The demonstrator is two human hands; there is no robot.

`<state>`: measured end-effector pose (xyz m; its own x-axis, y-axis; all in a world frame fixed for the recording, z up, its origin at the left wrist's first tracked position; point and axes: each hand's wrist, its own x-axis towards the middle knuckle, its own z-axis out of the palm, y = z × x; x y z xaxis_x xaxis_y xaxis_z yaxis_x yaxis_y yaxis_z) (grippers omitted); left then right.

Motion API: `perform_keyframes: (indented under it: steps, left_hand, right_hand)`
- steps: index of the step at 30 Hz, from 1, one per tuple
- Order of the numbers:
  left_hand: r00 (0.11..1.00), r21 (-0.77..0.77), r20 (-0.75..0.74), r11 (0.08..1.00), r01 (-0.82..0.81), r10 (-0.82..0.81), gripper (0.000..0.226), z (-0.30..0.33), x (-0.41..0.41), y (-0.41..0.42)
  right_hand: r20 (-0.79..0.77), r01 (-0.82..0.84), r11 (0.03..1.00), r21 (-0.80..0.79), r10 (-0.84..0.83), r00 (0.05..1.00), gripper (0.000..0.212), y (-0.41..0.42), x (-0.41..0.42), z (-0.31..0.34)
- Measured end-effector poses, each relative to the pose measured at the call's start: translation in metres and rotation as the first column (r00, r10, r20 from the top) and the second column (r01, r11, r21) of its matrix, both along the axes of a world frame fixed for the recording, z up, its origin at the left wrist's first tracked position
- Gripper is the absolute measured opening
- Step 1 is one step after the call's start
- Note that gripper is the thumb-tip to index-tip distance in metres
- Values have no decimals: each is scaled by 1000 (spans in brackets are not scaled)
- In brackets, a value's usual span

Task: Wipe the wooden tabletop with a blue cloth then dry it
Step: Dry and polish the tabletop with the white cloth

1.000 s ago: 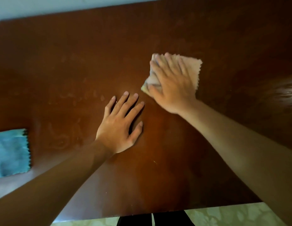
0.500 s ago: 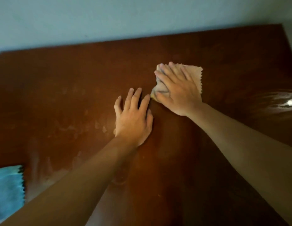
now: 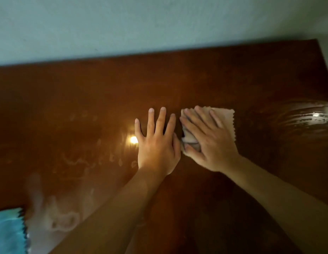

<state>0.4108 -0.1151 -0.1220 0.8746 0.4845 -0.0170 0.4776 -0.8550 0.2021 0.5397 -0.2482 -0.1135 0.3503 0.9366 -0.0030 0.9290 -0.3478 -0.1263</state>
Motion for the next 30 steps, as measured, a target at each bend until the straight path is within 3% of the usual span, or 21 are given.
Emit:
perform_keyframes:
  steps: [6,10,14,18,25,30]
  left_hand:
    - [999,-8,35,1000,-1,2,54,2,0,-2]
    - [1000,-24,30,1000,-4,5,54,3,1,-1]
    - [1000,-22,5,1000,8,-8,56,5,0,-1]
    - [1000,-19,-6,1000,9,-10,55,4,2,1]
    - [1000,-31,-15,999,23,-24,57,5,1,0]
    - [1000,-28,-24,999,15,-16,56,7,2,-1]
  right_hand:
    - [-4,139,988,-70,-140,990,72,72,88,13]
    - [-5,207,974,-93,-208,978,69,96,92,13]
    - [14,58,993,-106,-57,998,67,90,59,14]
    - [25,-76,988,-137,80,996,65,92,79,16]
    - [-1,249,961,-118,-251,968,60,132,87,19]
    - [34,74,993,-92,-71,997,61,159,34,14]
